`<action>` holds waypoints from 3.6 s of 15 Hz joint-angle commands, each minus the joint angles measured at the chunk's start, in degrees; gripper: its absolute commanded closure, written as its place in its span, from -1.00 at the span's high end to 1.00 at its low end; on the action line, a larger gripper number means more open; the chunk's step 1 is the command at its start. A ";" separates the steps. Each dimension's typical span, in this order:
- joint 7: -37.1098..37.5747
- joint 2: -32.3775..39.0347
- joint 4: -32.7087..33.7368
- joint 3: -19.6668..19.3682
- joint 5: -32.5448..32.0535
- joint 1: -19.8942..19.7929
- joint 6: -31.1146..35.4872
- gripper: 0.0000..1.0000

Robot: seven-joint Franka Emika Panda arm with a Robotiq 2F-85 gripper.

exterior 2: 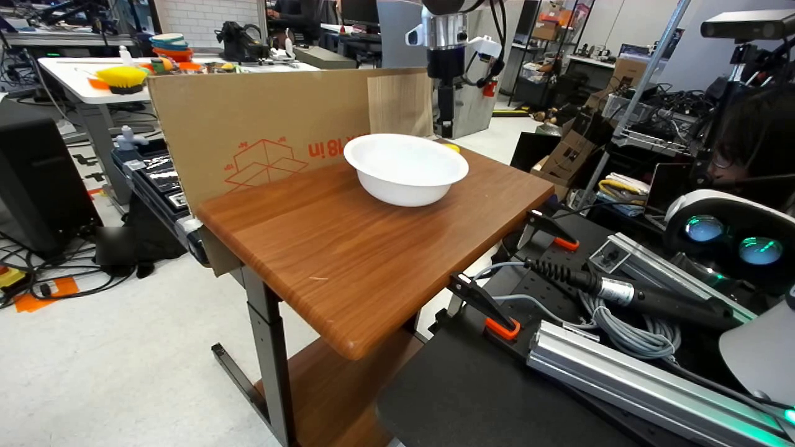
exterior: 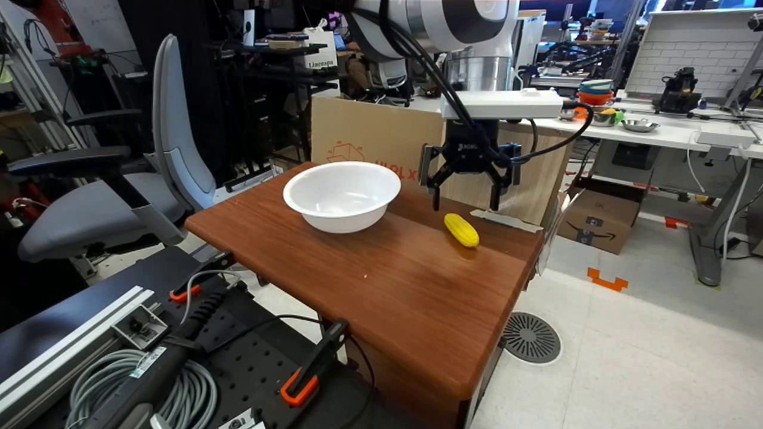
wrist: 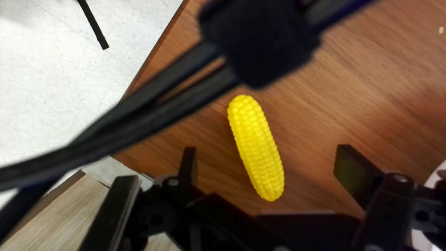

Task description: Pick up the yellow object and put it in the bowl

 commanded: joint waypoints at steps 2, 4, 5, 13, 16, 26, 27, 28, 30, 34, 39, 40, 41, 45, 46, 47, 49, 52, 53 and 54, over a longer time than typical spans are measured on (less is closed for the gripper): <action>3.16 3.94 2.67 0.55 -1.75 -0.59 0.02 1.00; 3.82 4.99 3.39 0.56 -1.84 -0.60 -0.19 1.00; 4.22 5.49 3.85 0.48 -1.95 -0.60 -0.22 1.00; 6.36 7.48 6.79 0.32 -2.07 -0.98 -0.79 -0.16; 7.17 7.06 6.28 0.25 -1.85 -1.34 -0.92 -0.60; 5.52 -7.45 -6.27 4.39 -0.19 -1.43 0.73 -0.85; 4.60 -9.55 -7.88 5.48 -0.02 -1.11 1.43 -0.85; 3.47 -12.00 -9.71 6.68 0.10 -0.60 1.94 -0.85; 2.34 -17.07 -13.64 8.64 0.44 1.00 2.08 -0.85; 1.96 -23.06 -19.09 11.47 1.46 4.89 2.11 -0.85; 4.25 -21.01 -19.66 10.35 -0.19 7.20 1.80 -0.85; 5.12 -19.88 -19.38 9.73 -0.92 7.08 1.88 -0.85; 5.51 -19.15 -19.22 9.31 -1.23 7.01 1.98 -0.85; 7.32 -15.91 -18.76 7.99 -1.81 7.14 2.72 -0.85; 7.44 -15.30 -18.82 8.08 -2.03 7.40 2.88 -0.85; 7.66 -14.88 -19.09 8.17 -2.69 7.77 3.36 -0.85; 7.80 -14.35 -19.47 8.60 -4.17 8.66 4.10 -0.85; 8.72 -13.65 -19.39 9.01 -5.49 9.84 4.86 -0.85; 9.13 -13.50 -19.37 8.95 -6.16 10.17 4.89 -0.85; 9.60 -13.33 -19.28 8.89 -6.42 10.34 4.81 -0.85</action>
